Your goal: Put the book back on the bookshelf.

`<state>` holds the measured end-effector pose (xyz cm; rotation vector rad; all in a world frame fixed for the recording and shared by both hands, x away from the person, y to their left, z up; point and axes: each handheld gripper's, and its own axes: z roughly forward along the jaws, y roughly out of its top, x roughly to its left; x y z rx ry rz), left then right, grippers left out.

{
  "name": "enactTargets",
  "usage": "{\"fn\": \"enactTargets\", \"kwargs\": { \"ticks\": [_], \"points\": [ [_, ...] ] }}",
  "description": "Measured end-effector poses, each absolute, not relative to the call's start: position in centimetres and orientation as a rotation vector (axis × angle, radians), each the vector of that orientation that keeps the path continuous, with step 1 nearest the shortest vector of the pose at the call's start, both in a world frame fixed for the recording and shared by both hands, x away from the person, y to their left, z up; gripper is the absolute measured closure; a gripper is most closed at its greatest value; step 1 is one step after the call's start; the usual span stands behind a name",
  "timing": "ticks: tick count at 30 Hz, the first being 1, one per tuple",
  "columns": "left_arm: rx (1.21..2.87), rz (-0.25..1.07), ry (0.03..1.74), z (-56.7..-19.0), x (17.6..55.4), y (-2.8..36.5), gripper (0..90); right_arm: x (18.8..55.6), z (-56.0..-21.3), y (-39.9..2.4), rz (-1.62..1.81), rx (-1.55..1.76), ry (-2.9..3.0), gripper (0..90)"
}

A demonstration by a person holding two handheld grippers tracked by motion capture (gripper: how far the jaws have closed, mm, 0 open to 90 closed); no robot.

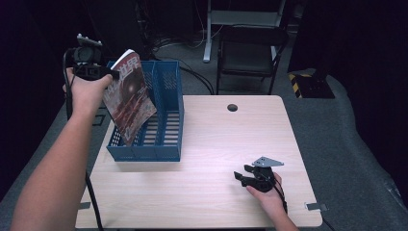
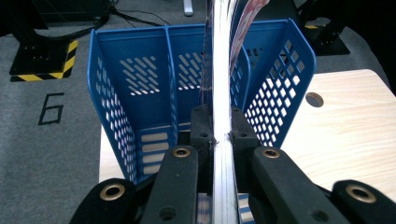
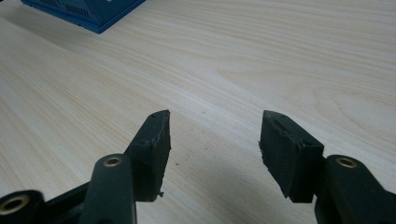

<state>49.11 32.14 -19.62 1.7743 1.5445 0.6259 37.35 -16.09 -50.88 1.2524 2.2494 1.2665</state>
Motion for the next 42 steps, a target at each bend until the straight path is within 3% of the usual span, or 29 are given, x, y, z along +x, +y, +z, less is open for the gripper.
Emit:
{"fn": "enactTargets", "kwargs": {
  "ticks": [27, 42],
  "points": [
    [1.715, 0.661, 1.586, -21.9, 50.7, 31.0, 84.0, 37.2, -50.7, -16.1, 1.288, 1.248, 2.234, 42.9],
    [1.724, 0.643, 1.612, -25.1, 51.7, 30.4, 84.0, 37.3, -50.7, -16.1, 1.290, 1.229, 2.241, 42.9]
  ]
}}
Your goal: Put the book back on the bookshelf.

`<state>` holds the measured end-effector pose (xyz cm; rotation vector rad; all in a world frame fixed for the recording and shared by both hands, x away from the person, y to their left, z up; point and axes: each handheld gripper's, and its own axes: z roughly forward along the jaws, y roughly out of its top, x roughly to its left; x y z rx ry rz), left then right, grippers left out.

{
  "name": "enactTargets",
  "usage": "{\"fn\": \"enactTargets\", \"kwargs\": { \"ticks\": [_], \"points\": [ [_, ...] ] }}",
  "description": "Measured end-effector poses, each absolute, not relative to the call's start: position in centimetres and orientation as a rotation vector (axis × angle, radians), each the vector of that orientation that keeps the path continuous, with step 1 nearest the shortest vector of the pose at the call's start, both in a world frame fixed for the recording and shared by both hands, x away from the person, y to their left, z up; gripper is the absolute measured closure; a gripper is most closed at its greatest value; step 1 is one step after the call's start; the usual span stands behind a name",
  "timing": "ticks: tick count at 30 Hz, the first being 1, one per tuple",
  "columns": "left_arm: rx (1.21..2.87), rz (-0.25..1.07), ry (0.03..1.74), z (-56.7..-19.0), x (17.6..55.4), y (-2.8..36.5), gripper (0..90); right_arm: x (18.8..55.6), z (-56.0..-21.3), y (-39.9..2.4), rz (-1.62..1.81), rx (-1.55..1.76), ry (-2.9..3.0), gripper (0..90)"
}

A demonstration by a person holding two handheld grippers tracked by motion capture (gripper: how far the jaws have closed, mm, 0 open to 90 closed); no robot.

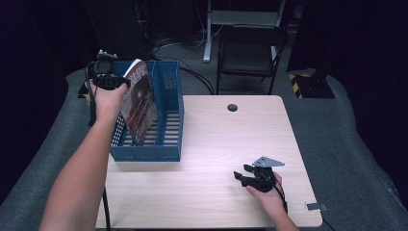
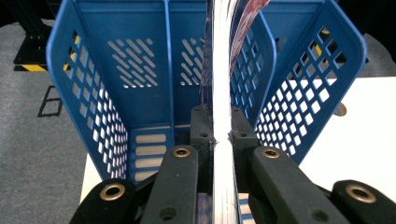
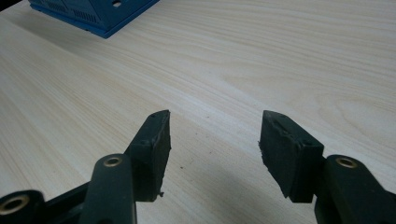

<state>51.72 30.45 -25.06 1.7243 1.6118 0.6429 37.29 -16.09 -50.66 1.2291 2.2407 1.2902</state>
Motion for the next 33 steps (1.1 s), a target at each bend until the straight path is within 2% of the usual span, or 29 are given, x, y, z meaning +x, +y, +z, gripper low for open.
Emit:
{"fn": "enactTargets", "kwargs": {
  "ticks": [33],
  "points": [
    [1.763, 0.590, 1.641, -28.8, 52.2, 30.5, 83.8, 37.3, -50.7, -16.1, 1.296, 1.243, 2.234, 42.9]
  ]
}}
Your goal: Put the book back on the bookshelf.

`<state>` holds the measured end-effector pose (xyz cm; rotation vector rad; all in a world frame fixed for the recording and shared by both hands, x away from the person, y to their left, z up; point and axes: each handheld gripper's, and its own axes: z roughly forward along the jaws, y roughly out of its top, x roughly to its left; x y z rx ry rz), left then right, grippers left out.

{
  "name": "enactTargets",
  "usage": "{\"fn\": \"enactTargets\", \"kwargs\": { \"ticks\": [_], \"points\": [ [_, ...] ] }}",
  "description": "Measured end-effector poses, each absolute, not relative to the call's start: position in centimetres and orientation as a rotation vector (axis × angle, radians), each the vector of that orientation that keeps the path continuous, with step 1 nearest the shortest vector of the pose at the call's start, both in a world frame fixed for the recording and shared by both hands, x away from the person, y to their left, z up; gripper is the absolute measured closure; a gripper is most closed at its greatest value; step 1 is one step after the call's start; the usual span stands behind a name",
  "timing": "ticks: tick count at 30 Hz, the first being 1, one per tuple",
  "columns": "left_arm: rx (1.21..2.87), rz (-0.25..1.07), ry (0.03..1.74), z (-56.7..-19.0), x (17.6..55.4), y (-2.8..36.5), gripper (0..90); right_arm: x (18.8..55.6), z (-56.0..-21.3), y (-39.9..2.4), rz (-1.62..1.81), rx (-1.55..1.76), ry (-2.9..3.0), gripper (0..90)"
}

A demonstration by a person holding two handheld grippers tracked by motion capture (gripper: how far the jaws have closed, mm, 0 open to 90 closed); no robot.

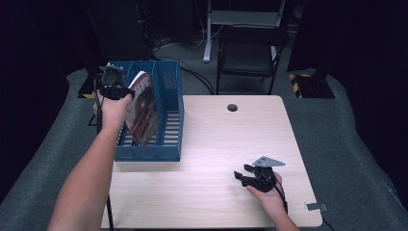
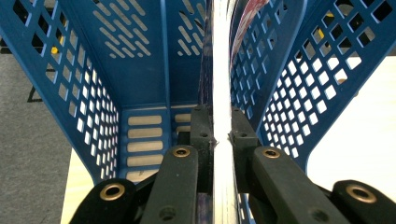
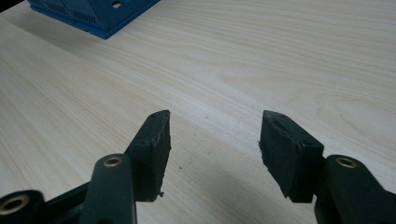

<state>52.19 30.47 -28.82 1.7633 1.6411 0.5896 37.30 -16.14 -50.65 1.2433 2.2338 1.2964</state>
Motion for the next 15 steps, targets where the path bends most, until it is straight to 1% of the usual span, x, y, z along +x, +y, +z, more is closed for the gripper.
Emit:
{"fn": "enactTargets", "kwargs": {
  "ticks": [15],
  "points": [
    [1.782, 0.573, 1.636, -29.10, 51.42, 31.35, 82.9, 37.30, -50.65, -16.05, 1.297, 1.246, 2.240, 42.7]
  ]
}}
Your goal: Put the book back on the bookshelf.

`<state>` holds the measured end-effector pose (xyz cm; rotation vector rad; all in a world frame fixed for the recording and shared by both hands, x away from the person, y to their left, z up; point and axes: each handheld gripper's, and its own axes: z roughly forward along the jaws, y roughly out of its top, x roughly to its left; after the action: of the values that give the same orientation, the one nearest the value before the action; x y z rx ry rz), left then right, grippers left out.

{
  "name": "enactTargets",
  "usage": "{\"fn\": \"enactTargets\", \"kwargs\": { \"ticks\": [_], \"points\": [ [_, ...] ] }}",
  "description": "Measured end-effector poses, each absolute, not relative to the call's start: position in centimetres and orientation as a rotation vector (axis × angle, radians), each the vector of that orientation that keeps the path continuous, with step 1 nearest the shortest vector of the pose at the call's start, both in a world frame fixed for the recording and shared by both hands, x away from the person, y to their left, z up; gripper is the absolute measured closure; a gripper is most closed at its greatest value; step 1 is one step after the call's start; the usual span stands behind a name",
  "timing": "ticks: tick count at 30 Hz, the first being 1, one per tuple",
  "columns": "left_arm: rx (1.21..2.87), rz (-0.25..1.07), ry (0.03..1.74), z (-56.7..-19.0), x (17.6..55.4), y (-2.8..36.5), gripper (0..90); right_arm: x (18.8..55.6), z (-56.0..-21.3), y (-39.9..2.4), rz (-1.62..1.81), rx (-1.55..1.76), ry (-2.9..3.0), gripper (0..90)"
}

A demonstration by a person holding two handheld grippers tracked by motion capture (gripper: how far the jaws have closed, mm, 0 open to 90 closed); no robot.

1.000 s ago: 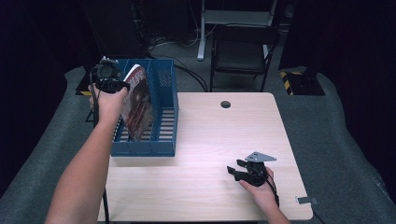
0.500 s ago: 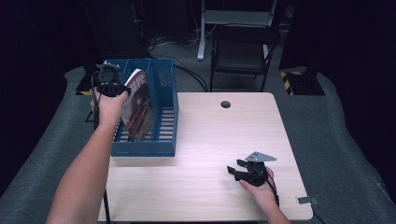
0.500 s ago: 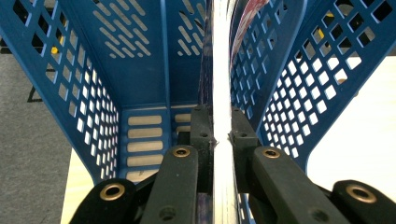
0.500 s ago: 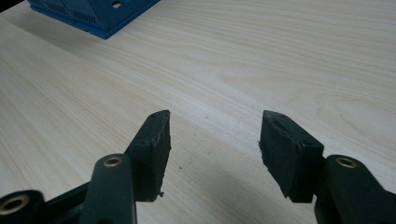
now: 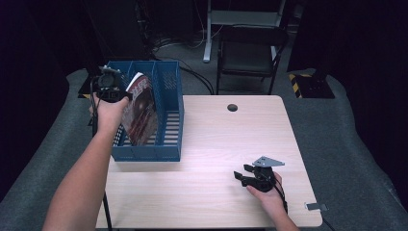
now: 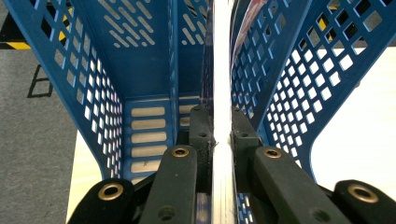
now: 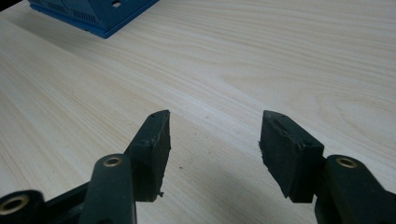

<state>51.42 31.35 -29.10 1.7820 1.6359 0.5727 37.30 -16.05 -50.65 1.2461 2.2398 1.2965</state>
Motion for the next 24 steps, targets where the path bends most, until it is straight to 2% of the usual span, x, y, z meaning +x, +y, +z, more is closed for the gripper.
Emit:
{"fn": "enactTargets", "kwargs": {
  "ticks": [24],
  "points": [
    [1.793, 0.510, 1.580, -28.1, 49.7, 32.4, 77.7, 37.4, -50.8, -16.0, 1.290, 1.242, 2.248, 42.0]
  ]
}}
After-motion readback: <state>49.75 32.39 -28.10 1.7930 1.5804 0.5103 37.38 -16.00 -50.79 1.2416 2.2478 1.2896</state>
